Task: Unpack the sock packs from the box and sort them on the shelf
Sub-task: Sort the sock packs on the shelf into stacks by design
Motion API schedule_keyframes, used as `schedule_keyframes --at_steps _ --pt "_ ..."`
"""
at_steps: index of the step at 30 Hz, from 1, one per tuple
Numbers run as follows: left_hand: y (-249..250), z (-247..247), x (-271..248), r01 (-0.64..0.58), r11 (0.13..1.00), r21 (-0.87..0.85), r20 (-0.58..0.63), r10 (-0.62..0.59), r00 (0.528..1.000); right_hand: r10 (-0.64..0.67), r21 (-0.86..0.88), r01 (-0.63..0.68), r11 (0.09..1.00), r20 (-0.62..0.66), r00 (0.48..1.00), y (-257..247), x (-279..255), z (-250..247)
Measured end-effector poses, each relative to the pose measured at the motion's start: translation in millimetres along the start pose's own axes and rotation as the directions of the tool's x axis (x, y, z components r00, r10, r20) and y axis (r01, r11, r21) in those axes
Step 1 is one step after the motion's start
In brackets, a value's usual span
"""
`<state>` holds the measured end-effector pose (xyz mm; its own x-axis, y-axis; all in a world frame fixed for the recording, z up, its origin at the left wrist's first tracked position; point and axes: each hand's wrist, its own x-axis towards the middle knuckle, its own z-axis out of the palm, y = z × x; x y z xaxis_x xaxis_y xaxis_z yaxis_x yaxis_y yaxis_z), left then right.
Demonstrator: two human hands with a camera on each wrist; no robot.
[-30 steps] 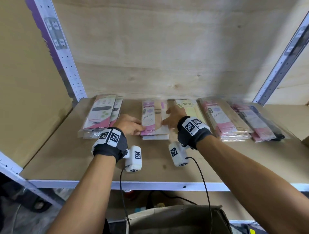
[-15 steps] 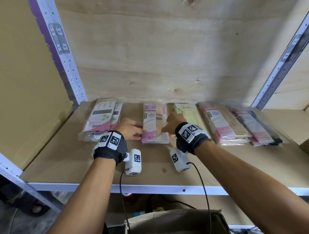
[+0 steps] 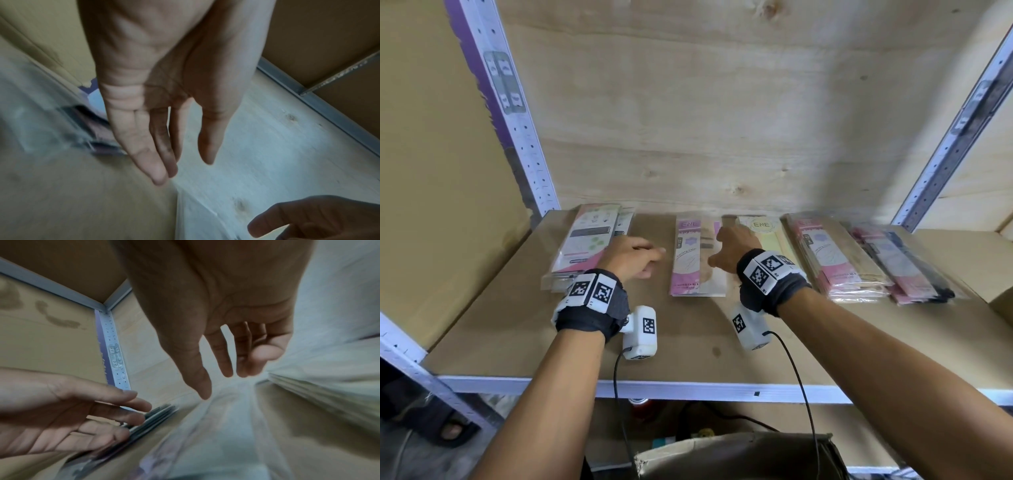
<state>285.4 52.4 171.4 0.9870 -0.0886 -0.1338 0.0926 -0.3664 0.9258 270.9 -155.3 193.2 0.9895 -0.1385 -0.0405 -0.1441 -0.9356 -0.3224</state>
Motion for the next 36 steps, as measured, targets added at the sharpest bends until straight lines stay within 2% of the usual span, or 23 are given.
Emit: schedule_keyframes --at_steps 2,5,7,11,14,17,20,22,25,27,29,31,33,36 --pt "-2 -18 2 -0.064 0.998 0.017 -0.139 0.066 0.988 -0.083 0.024 0.084 0.996 -0.065 0.994 -10 3 -3" --pt "-8 -45 6 -0.143 0.99 0.019 -0.329 0.141 0.934 -0.165 0.144 0.174 0.974 -0.072 0.984 -35 5 -2" --pt "-13 -60 8 -0.132 0.987 0.087 -0.402 0.156 0.902 -0.185 0.288 0.19 0.939 -0.043 0.982 -53 6 4" --pt "-28 -85 12 -0.022 0.995 0.1 -0.46 0.066 0.885 -0.215 0.534 0.135 0.834 0.091 0.972 -87 6 24" --pt "-37 -98 13 0.09 0.989 0.119 -0.439 -0.029 0.898 -0.238 0.606 0.098 0.79 0.156 0.959 -108 8 38" --pt "-43 -104 10 0.138 0.984 0.111 -0.38 -0.086 0.921 -0.273 0.675 0.066 0.735 0.205 0.94 -124 11 51" --pt "-45 -103 8 0.108 0.985 0.136 -0.319 -0.06 0.946 -0.293 0.639 0.093 0.763 0.215 0.932 -131 13 60" --pt "-46 -102 8 0.096 0.985 0.145 -0.328 -0.044 0.944 -0.293 0.619 0.111 0.777 0.201 0.935 -130 13 63" --pt "-48 -99 9 0.09 0.978 0.188 -0.312 -0.027 0.95 -0.271 0.649 0.095 0.755 0.177 0.946 -122 12 62" --pt "-49 -100 8 0.078 0.981 0.178 -0.266 -0.028 0.964 -0.263 0.669 0.095 0.737 0.155 0.952 -114 10 59" --pt "-49 -99 5 0.064 0.989 0.131 -0.195 -0.037 0.98 -0.261 0.728 0.07 0.682 0.152 0.953 -104 6 52" --pt "-47 -98 1 0.019 0.991 0.13 -0.139 0.0 0.99 -0.266 0.803 0.041 0.594 0.148 0.953 -94 2 44" --pt "-39 -92 -4 -0.067 0.975 0.211 -0.101 0.091 0.991 -0.257 0.85 0.022 0.526 0.134 0.957 -81 -4 32" --pt "-23 -83 -18 -0.232 0.925 0.3 -0.086 0.268 0.96 -0.251 0.916 -0.033 0.4 0.145 0.957 -62 -13 10"
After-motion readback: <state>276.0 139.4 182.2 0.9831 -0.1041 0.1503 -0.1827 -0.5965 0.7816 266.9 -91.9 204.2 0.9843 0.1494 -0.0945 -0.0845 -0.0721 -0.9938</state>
